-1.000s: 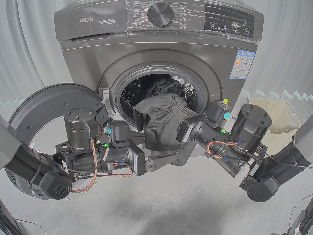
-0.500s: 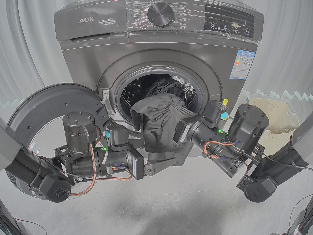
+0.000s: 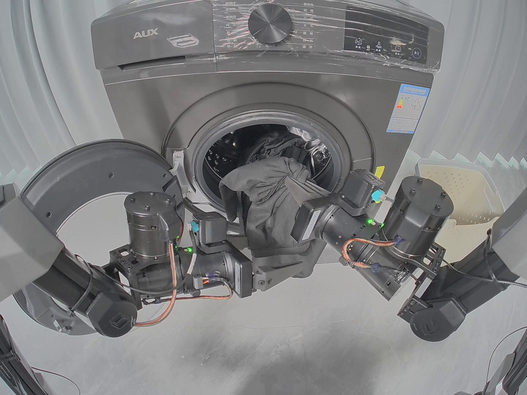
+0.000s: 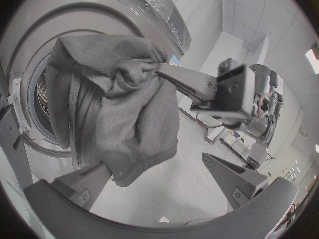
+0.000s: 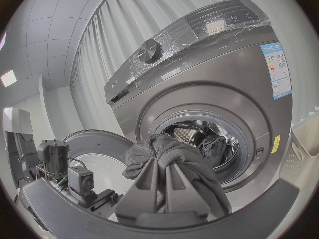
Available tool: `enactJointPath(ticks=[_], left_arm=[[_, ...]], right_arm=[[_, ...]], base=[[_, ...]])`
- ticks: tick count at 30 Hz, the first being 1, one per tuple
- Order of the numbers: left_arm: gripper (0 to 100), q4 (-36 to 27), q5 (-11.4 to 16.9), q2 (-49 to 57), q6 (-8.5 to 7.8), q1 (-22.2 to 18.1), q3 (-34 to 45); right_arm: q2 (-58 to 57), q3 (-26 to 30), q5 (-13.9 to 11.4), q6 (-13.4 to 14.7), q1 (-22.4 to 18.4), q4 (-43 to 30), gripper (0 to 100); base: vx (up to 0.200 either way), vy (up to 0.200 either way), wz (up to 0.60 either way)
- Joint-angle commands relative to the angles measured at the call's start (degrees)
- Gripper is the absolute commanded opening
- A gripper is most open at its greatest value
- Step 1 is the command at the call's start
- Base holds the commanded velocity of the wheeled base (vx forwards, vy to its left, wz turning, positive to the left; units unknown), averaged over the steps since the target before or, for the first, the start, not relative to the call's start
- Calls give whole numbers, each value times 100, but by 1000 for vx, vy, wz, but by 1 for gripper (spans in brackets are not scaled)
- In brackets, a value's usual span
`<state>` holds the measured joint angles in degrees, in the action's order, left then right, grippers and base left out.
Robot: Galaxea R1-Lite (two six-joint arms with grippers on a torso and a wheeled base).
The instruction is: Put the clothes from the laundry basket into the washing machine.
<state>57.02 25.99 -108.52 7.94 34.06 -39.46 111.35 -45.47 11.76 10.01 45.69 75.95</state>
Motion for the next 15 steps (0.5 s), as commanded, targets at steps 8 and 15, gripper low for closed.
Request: enactJointPath(ticks=[8, 15], left_arm=[[100, 205, -235, -222, 437, 57, -334], [100, 196, -235, -231, 454, 145, -255]], right_arm=[[1, 3, 1, -8, 1, 8, 0], [-8, 3, 1, -8, -8, 8, 0]], base=[[0, 0, 0], [0, 0, 0]])
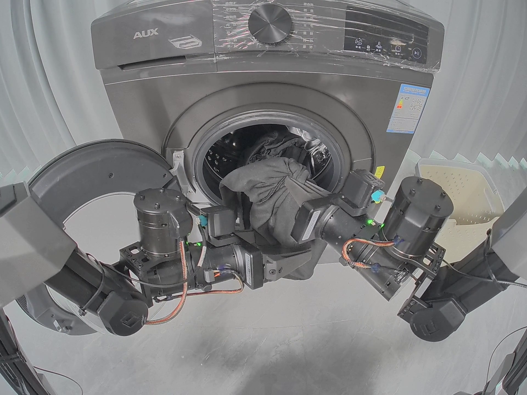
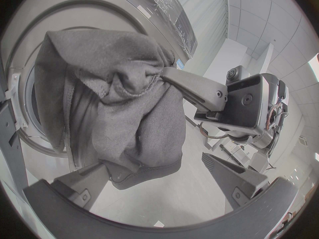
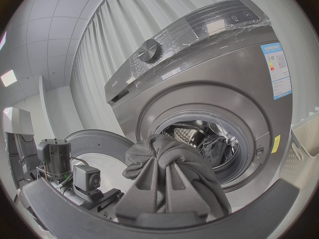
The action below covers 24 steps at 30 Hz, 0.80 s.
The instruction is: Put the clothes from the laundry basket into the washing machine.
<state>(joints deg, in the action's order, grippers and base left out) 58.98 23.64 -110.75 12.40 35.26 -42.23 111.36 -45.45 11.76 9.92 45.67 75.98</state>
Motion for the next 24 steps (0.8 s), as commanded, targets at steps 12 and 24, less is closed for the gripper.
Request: enactJointPath(ticks=[12, 24], left_arm=[[100, 79, -386, -333, -9, 8, -189], [0, 184, -729, -491, 17, 8, -435]], right_arm=[[0, 1, 19, 1, -5, 13, 0], [0, 18, 28, 10, 4, 22, 0]], base=[[0, 0, 0], [0, 0, 0]])
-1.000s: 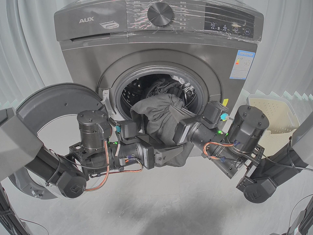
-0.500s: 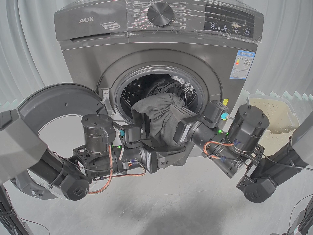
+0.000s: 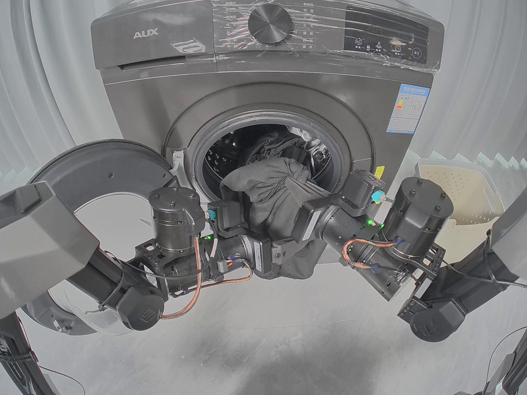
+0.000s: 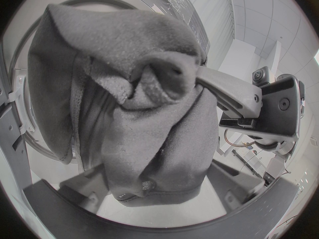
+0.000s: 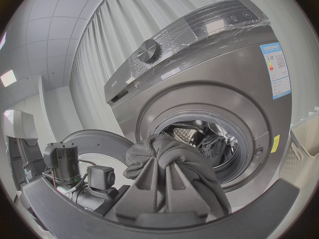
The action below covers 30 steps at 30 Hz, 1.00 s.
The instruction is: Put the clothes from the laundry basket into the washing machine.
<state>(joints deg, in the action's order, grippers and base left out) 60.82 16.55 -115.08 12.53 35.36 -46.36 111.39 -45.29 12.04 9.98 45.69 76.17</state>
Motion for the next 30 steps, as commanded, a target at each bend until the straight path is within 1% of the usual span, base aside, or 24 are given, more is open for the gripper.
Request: enactJointPath(ticks=[1, 9, 17, 18, 19, 20, 24, 26, 30], left_arm=[[0, 0, -21, -50, 4, 6, -22], [0, 70, -56, 161, -14, 32, 101], [0, 114, -65, 750, -23, 304, 532], [0, 114, -65, 750, -23, 304, 532], [0, 114, -65, 820, -23, 313, 584], [0, 114, -65, 820, -32, 278, 567], [0, 123, -65, 803, -23, 199, 488], [0, 123, -65, 803, -23, 93, 444], [0, 123, -73, 759, -23, 41, 365]], right_arm=[[-3, 2, 8, 4, 1, 3, 0], [6, 2, -9, -5, -8, -5, 0], [261, 99, -44, -14, -8, 65, 0], [261, 99, -44, -14, -8, 65, 100], [349, 108, -159, -32, -25, 267, 100], [349, 117, -246, -23, -60, 285, 100], [331, 240, -246, -14, -201, 232, 100], [305, 319, -246, -23, -289, 223, 100], [287, 345, -238, -23, -421, 214, 100]], base=[[0, 0, 0], [0, 0, 0], [0, 0, 0], [0, 0, 0], [0, 0, 0], [0, 0, 0], [0, 0, 0], [0, 0, 0], [0, 0, 0]])
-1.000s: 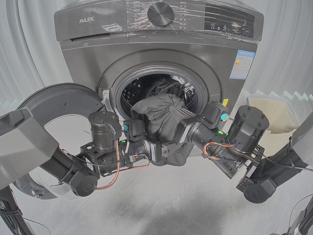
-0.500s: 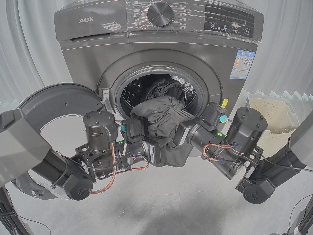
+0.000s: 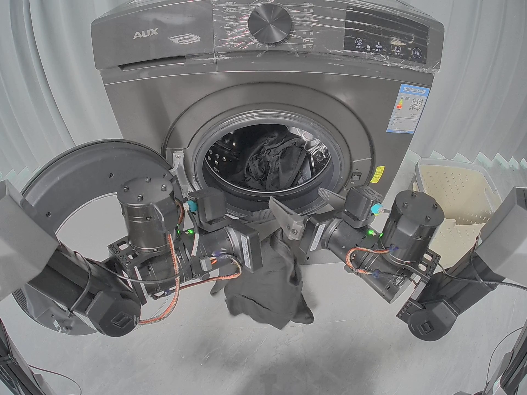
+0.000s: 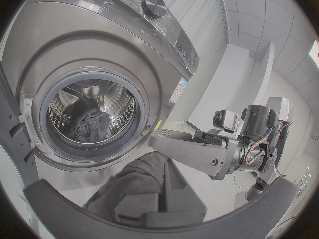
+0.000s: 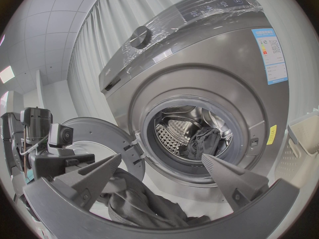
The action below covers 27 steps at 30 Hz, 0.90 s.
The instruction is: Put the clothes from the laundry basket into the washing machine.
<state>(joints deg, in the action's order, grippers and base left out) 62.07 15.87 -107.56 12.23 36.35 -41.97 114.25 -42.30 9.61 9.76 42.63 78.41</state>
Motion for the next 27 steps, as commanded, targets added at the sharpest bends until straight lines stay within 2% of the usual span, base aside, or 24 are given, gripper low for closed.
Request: enactJointPath(ticks=[1, 6, 9, 12, 27], left_arm=[[0, -2, -5, -2, 8, -76, -83], [0, 6, -40, 7, -1, -146, -83], [0, 6, -40, 77, -1, -181, -83], [0, 6, -40, 139, -1, -190, -92], [0, 68, -40, 455, -10, -181, -118]], right_arm=[[-8, 47, 24, -1, -150, -10, 100], [-87, 143, 33, -10, -361, -98, 100], [-96, 293, 24, -18, -624, -124, 100], [-87, 477, -47, -80, -756, -71, 100], [159, 820, -64, -142, -967, -98, 100]], base=[[0, 0, 0], [0, 0, 0], [0, 0, 0], [0, 0, 0], [0, 0, 0]])
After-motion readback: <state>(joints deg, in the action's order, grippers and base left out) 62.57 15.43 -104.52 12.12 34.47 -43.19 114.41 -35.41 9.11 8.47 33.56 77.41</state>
